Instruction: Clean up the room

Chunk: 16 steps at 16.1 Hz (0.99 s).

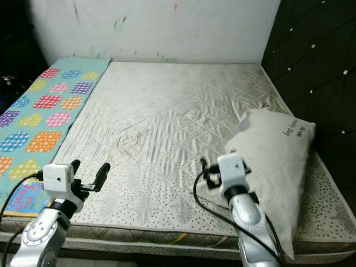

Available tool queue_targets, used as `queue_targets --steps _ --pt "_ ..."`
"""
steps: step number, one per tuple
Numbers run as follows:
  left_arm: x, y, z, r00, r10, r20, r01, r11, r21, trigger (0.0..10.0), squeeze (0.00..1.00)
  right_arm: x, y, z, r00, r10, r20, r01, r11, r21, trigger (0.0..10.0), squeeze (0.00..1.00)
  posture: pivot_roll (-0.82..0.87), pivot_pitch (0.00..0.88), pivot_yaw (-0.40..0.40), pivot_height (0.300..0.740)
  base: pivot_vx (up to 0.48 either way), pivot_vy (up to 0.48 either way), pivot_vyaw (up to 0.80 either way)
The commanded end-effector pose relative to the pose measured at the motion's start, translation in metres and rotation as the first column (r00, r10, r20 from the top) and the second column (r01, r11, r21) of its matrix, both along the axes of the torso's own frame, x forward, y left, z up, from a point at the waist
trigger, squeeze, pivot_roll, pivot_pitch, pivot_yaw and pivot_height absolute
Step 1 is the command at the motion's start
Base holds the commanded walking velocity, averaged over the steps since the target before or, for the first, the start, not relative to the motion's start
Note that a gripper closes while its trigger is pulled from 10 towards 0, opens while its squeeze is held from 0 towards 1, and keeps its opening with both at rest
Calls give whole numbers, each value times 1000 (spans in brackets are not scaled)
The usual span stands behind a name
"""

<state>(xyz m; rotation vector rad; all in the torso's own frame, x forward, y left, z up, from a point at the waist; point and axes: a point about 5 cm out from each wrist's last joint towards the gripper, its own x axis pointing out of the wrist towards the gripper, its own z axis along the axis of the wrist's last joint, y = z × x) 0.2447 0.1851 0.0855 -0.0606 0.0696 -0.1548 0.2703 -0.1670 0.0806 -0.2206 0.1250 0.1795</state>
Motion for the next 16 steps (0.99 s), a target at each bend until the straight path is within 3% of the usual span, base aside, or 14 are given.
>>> queue_targets --steps 1,3,5,7,8,10,13,16 --pt "3 0 2 1000 -10 -3 10 1000 22 10000 0 -3 -1 -3 999 16 -31 -16 1000 -5 10000 0 -148 0 3 740 0 0 0" --pt "5 -3 5 1000 -12 -6 13 999 53 10000 0 -6 -6 -9 998 6 -57 -7 1000 -14 10000 0 -142 0 -12 740 0 0 0" --pt "7 -12 16 997 -77 31 73 992 99 10000 0 -4 -10 -13 996 -14 -87 12 1000 -15 10000 0 -132 0 -22 740 0 0 0" --pt "11 -13 21 995 -62 71 53 991 125 10000 0 -3 -9 -14 996 -17 -88 17 1000 3 10000 0 -129 0 -12 740 0 0 0" --pt "14 -11 21 996 -7 93 -4 993 116 10000 0 0 -7 -6 999 -32 -33 33 999 27 10000 0 -139 0 9 740 0 0 0" --pt "5 -9 3 997 82 14 -82 996 38 10000 0 8 -4 6 994 -102 33 98 989 109 10000 0 -142 0 13 740 0 0 0" --pt "5 4 -5 982 184 -35 -185 982 -26 10000 0 6 -3 -8 990 -141 -5 140 985 102 10000 0 -114 0 1 740 0 0 0" --pt "6 0 -7 989 144 -41 -145 989 -31 10000 0 8 -4 -10 987 -157 -33 160 978 131 10000 0 -125 0 10 740 0 0 0"
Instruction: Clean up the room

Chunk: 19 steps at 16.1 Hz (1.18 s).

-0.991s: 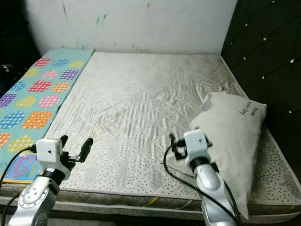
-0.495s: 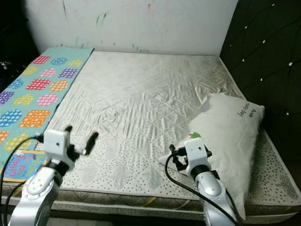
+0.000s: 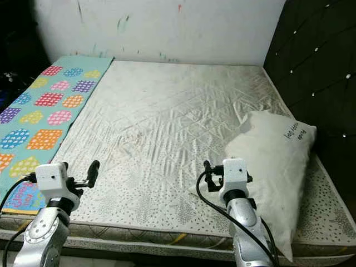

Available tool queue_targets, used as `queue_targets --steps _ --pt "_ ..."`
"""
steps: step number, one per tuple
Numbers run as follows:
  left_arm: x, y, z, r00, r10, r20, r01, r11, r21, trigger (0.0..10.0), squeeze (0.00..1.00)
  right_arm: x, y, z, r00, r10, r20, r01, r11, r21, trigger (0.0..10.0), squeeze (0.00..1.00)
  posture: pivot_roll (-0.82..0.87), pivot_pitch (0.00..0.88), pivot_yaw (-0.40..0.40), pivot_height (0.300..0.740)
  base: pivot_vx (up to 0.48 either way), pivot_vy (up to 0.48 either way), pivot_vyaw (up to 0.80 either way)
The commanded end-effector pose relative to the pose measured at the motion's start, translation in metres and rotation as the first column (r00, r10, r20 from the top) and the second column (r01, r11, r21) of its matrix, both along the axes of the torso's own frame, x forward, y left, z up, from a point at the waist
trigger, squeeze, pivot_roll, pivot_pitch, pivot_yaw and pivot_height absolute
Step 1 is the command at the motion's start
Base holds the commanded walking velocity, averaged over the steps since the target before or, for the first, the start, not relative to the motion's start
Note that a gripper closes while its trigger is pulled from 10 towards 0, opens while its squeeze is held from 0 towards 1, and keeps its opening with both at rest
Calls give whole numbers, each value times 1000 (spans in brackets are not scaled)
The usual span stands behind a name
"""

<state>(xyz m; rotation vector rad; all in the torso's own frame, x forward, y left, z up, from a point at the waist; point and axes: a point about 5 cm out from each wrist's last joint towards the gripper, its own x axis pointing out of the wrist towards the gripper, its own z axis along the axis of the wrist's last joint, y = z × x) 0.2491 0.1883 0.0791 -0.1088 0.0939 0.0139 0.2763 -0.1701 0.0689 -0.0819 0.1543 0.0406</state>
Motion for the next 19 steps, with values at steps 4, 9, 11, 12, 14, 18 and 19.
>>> queue_targets --steps 4,9,11,12,14,18,19 --pt "3 -5 0 999 -32 -9 32 999 -21 10000 0 1 0 4 1000 2 21 -1 1000 -28 10000 0 -136 0 7 740 0 0 0" --pt "2 -7 1 999 -45 2 45 998 -32 10000 0 0 -2 5 1000 -5 23 5 1000 -18 10000 0 -135 0 3 740 0 0 -303" --pt "2 -6 1 999 -40 3 40 999 -37 10000 0 0 -1 5 1000 -4 27 4 1000 -21 10000 0 -136 0 3 740 0 -268 0" --pt "2 -6 1 999 -41 1 41 998 -39 10000 0 0 -1 5 1000 -2 27 2 1000 -20 10000 0 -136 0 3 740 0 -296 0" --pt "2 -6 1 999 -45 -2 45 998 -41 10000 0 1 0 5 1000 2 26 -2 1000 -21 10000 0 -136 0 3 740 0 -300 0" --pt "3 -6 1 999 -42 -5 42 998 -43 10000 0 1 1 6 1000 5 28 -4 1000 -21 10000 0 -135 0 6 740 0 -349 0" --pt "4 -6 0 999 -43 -5 43 998 -43 10000 0 2 1 6 1000 6 29 -5 1000 -21 10000 0 -135 0 6 740 0 -382 0"
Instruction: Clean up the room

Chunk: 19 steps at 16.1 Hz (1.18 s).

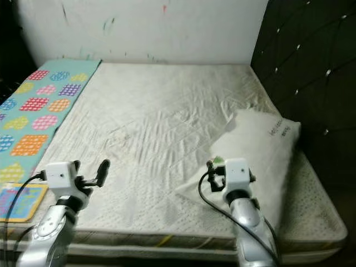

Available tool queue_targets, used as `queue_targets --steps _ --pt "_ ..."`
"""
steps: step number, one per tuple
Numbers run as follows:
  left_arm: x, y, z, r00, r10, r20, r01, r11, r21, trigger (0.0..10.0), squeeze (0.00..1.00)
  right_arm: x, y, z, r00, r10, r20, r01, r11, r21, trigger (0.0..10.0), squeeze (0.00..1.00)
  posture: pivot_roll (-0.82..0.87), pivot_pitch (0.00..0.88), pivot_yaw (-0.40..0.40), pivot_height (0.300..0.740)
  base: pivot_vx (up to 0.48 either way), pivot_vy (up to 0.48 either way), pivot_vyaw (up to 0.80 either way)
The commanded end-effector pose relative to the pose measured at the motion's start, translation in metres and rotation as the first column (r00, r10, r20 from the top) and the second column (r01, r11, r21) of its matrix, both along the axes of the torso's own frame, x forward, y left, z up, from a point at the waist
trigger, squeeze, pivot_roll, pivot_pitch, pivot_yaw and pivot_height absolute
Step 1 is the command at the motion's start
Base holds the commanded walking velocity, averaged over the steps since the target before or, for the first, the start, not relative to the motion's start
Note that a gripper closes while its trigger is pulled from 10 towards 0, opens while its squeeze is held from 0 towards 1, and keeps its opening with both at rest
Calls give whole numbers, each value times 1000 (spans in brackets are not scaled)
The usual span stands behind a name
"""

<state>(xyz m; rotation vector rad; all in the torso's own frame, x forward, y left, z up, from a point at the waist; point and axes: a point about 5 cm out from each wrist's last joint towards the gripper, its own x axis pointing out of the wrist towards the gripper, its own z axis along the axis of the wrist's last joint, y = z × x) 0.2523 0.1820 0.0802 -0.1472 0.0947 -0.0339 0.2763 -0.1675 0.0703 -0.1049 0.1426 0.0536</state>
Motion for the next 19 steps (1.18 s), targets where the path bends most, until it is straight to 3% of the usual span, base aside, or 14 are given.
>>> queue_targets --steps 1,10,19 --pt "1 1 -1 1000 3 -9 -3 1000 -2 10000 0 2 -2 4 1000 -8 19 8 1000 0 10000 0 -136 0 5 740 0 -382 0" --pt "3 1 -1 1000 1 -7 -1 1000 -5 10000 0 4 0 7 999 2 36 -2 1000 -4 10000 0 -133 0 4 740 0 -340 0" --pt "4 0 0 1000 5 -1 -5 1000 -18 10000 0 6 0 7 999 15 33 -14 1000 -11 10000 0 -135 0 2 740 0 0 0"
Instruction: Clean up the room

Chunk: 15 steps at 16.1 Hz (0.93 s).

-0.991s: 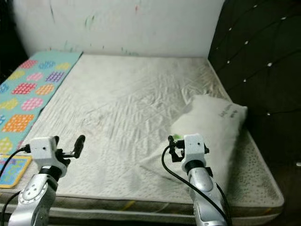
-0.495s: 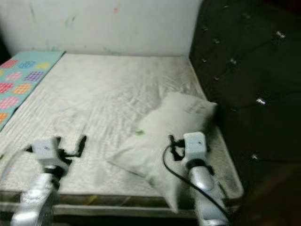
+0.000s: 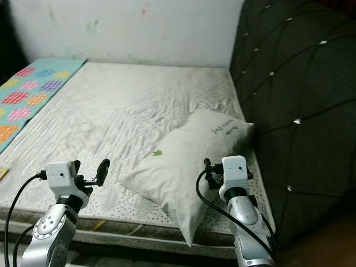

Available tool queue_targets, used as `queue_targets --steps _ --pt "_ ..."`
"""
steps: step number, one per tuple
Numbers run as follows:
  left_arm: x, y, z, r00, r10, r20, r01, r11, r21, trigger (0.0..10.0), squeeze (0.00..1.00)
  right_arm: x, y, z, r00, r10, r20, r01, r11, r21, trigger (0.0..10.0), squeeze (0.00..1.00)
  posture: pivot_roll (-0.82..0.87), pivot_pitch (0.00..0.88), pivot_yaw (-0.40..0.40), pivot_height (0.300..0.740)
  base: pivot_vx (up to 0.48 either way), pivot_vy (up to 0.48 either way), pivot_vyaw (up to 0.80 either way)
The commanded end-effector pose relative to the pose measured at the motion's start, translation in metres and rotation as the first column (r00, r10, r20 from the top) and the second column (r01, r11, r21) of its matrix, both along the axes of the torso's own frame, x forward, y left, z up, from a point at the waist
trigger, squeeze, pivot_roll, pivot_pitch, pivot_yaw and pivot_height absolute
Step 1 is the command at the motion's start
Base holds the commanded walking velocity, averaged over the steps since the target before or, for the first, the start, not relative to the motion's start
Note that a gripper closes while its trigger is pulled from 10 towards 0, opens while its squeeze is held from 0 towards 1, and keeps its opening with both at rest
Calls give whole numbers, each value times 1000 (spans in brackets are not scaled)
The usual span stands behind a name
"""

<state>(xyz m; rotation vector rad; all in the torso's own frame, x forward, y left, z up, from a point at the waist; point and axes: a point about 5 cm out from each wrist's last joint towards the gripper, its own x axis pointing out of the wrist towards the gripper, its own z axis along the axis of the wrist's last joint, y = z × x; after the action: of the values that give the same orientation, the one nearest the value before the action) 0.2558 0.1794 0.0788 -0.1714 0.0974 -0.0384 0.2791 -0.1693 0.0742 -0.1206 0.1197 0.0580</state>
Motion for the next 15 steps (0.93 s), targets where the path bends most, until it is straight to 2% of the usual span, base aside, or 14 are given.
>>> queue_targets --steps 1,10,15 --pt "1 3 1 1000 11 1 -11 1000 4 10000 0 3 2 3 1000 9 10 -9 1000 3 10000 0 -135 0 2 740 0 345 0" --pt "2 4 1 1000 10 -3 -10 1000 -5 10000 0 4 4 4 1000 15 10 -15 1000 -5 10000 0 -138 0 2 740 0 462 0" --pt "3 2 4 1000 -8 17 9 1000 -16 10000 0 5 4 5 1000 13 17 -13 1000 -3 10000 0 -137 0 2 740 0 0 0"
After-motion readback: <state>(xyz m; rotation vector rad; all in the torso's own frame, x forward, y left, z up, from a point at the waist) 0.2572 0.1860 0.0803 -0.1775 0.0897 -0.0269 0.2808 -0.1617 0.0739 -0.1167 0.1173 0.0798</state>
